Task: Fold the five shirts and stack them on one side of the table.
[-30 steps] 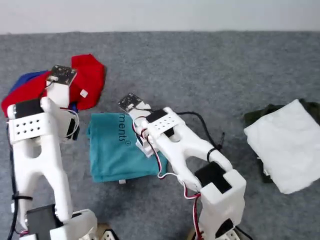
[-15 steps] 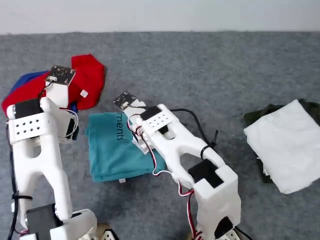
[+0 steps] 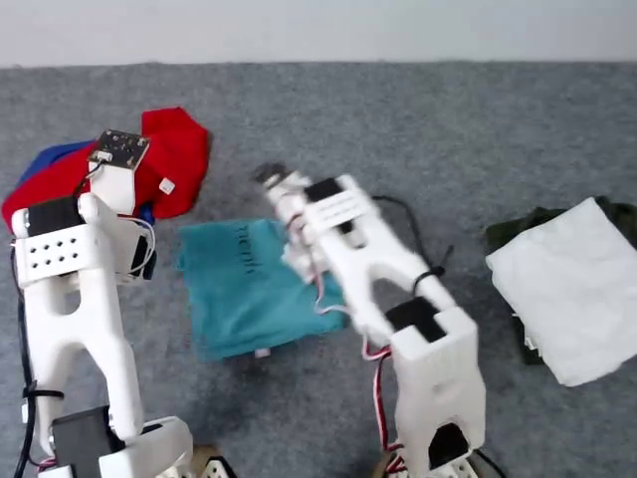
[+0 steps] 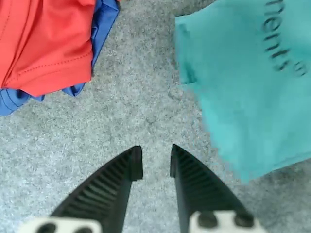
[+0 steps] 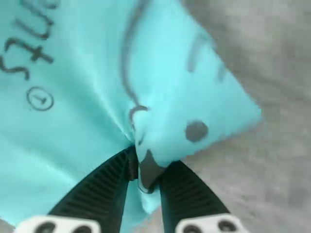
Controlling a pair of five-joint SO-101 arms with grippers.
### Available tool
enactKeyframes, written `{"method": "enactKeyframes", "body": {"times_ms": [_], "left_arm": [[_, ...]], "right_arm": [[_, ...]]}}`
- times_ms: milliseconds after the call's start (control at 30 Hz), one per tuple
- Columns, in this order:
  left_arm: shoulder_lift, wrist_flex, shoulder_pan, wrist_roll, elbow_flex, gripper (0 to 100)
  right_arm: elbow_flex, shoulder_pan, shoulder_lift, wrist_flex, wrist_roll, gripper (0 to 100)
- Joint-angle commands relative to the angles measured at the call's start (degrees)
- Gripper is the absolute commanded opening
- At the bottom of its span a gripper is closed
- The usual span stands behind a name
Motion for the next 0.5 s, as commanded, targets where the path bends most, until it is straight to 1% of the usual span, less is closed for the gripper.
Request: {"method": "enactKeyframes", "body": {"times_ms": [0,467], "left_arm": [[-0.79,-0.18,-0.26,0.44,-1.36,11],[-0.79,-0.18,-0.26,0.44,-1.27,11]], "right_arm": [[-6.42,7.43,-1.10,4.97,0.62,0.9],[-21.01,28.62,-1.19,23.25,0.09,1.0]]}}
